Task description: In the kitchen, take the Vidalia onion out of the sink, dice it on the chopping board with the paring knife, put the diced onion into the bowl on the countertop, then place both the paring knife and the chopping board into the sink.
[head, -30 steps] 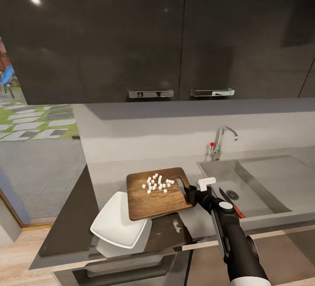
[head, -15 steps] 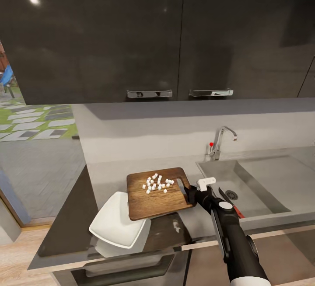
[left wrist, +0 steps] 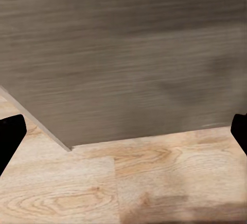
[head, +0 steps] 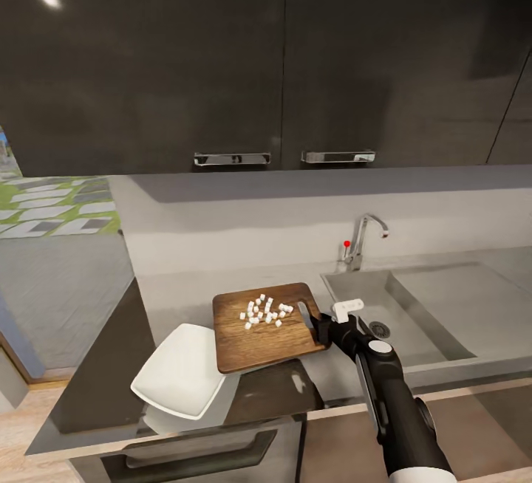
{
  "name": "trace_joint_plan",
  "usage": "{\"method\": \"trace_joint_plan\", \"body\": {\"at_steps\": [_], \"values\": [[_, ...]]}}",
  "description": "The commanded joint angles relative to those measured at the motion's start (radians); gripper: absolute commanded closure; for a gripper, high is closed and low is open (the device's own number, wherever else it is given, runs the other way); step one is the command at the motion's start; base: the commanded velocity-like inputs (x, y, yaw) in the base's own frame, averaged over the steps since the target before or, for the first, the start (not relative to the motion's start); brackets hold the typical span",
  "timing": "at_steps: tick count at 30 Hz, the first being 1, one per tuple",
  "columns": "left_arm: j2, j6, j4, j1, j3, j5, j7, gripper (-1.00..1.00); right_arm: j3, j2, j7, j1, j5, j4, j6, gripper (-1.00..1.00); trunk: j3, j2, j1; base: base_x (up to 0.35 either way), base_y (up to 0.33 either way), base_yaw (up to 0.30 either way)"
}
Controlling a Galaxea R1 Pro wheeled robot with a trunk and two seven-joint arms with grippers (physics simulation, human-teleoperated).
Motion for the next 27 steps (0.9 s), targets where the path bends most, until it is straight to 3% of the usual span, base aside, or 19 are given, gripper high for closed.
{"method": "trace_joint_plan", "body": {"at_steps": [1,10,27], "values": [[0.002,-0.001,-0.002,0.0,-0.008,0.006,0.01,-1.0,-0.003,0.001,0.009,-0.001,0.01,-0.002,0.003,1.0,-0.002,-0.002,0.001,0.075,-0.001,0.0],[0.002,-0.001,0.004,0.0,-0.007,0.007,0.009,-1.0,-0.003,0.001,0.008,-0.001,0.013,-0.002,0.004,1.0,-0.002,-0.002,0.001,0.184,0.0,0.0],[0.002,-0.003,0.01,0.0,-0.007,0.006,0.008,-1.0,-0.004,0.001,0.006,-0.001,0.017,-0.031,0.058,1.0,-0.002,-0.002,0.001,-0.049,0.016,0.0]]}}
